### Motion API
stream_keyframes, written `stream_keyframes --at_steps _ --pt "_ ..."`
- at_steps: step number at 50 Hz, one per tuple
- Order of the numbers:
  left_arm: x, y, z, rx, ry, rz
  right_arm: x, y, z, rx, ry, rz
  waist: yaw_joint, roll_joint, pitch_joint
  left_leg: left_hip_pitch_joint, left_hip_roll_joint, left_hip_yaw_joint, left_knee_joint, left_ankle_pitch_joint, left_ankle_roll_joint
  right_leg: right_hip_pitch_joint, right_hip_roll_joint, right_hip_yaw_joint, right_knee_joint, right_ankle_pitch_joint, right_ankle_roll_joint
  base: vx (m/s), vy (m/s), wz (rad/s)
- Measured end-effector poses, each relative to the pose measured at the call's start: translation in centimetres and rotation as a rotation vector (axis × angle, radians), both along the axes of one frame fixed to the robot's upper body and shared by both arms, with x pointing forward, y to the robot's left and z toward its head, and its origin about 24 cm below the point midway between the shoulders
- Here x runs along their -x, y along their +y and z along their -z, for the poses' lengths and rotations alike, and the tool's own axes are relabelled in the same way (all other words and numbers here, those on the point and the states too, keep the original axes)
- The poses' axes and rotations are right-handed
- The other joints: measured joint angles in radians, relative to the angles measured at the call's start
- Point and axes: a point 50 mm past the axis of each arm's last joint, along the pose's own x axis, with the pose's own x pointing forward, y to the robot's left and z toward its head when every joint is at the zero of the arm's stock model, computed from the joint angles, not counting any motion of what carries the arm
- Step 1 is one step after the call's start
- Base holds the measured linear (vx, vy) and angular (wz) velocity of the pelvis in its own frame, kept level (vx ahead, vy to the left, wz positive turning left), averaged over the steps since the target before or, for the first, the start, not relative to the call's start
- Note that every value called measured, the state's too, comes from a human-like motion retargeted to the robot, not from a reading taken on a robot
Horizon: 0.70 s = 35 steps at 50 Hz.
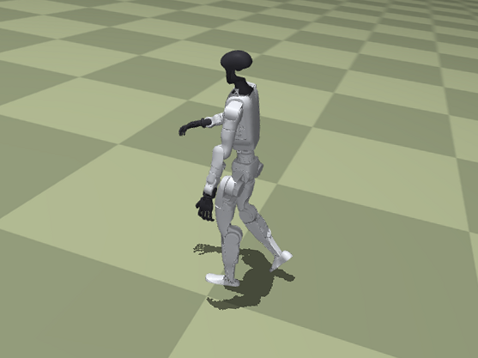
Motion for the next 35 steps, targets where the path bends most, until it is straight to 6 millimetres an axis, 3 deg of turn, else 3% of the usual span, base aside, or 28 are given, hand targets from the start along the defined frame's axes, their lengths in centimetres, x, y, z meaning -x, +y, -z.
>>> stream_keyframes --at_steps 2,4,7,10,12,17,20,22,25,27,30,35 --pt "-4.2 -1.5 -1.0 -0.011 -0.097 0.013 2.5 -2.4 6.3 -0.052 0.257 0.215 -0.041 0.018 0.008 0.022 -0.002 -0.023 0.021 -0.025 -0.017 -0.063 -0.017 -0.041 0.046 -0.093 -0.044 0.5 0.21 0.69" --pt "-8.4 -3.4 -2.5 0.012 -0.205 0.036 6.6 -4.7 11.6 -0.07 0.523 0.418 -0.083 0.035 0.016 0.046 -0.006 -0.048 0.038 -0.047 -0.033 -0.113 -0.026 -0.072 0.034 -0.167 -0.077 0.49 0.18 0.74" --pt "-14.3 -6.8 -5.6 0.097 -0.375 0.109 14.1 -7.3 16.7 -0.058 0.914 0.636 -0.146 0.053 0.03 0.086 -0.016 -0.086 0.054 -0.076 -0.051 -0.167 -0.028 -0.103 -0.076 -0.241 -0.101 0.49 0.13 0.77" --pt "-19.4 -10.4 -10.0 0.213 -0.561 0.223 20.7 -8.6 18.7 -0.04 1.221 0.717 -0.203 0.055 0.053 0.127 -0.035 -0.125 0.063 -0.101 -0.062 -0.189 -0.023 -0.118 -0.292 -0.257 -0.1 0.5 0.07 0.77" --pt "-22.0 -12.5 -13.1 0.289 -0.694 0.289 24.0 -9.0 19.1 -0.034 1.344 0.728 -0.241 0.043 0.069 0.158 -0.059 -0.154 0.066 -0.117 -0.064 -0.179 -0.022 -0.112 -0.496 -0.207 -0.081 0.52 0.01 0.8" --pt "-25.4 -15.5 -20.1 0.411 -0.985 0.377 29.1 -8.2 19.6 -0.057 1.464 0.693 -0.325 -0.012 0.125 0.274 -0.12 -0.222 0.058 -0.157 -0.063 -0.136 -0.037 -0.114 -0.951 0.006 0.04 0.58 -0.06 0.63" --pt "-25.7 -15.9 -21.8 0.426 -1.064 0.42 30.6 -7.0 19.7 -0.137 1.477 0.653 -0.349 -0.011 0.128 0.322 -0.112 -0.232 0.048 -0.164 -0.077 -0.198 -0.02 -0.193 -0.963 -0.07 0.117 0.63 -0.1 0.12" --pt "-25.3 -15.7 -21.4 0.435 -1.066 0.418 31.1 -6.5 19.8 -0.211 1.475 0.669 -0.365 -0.003 0.118 0.342 -0.108 -0.247 0.051 -0.153 -0.083 -0.204 -0.002 -0.197 -0.963 -0.102 0.118 0.66 -0.12 0.13" --pt "-24.1 -14.9 -18.7 0.439 -1.0 0.38 31.4 -5.9 19.8 -0.312 1.47 0.733 -0.388 -0.001 0.097 0.368 -0.118 -0.285 0.08 -0.113 -0.078 -0.17 0.01 -0.143 -0.963 -0.049 0.093 0.72 -0.14 0.18" --pt "-22.4 -14.1 -15.5 0.421 -0.899 0.346 31.0 -5.7 19.9 -0.366 1.453 0.79 -0.394 -0.003 0.084 0.374 -0.128 -0.305 0.133 -0.054 -0.071 -0.13 0.002 -0.13 -0.963 -0.039 0.073 0.77 -0.17 0.02" --pt "-18.2 -12.5 -9.5 0.384 -0.672 0.288 29.7 -5.7 20.1 -0.419 1.397 0.884 -0.386 -0.016 0.064 0.333 -0.153 -0.316 0.303 0.076 -0.046 -0.051 -0.019 -0.109 -0.963 -0.097 0.036 0.79 -0.19 -0.25" --pt "-6.7 -9.5 -0.4 0.335 -0.213 0.15 24.4 -6.3 19.8 -0.403 1.219 0.945 -0.33 -0.051 0.011 0.042 -0.195 -0.249 0.827 0.233 0.022 0.024 -0.052 -0.031 -0.927 -0.189 0.001 0.72 -0.17 -0.63"
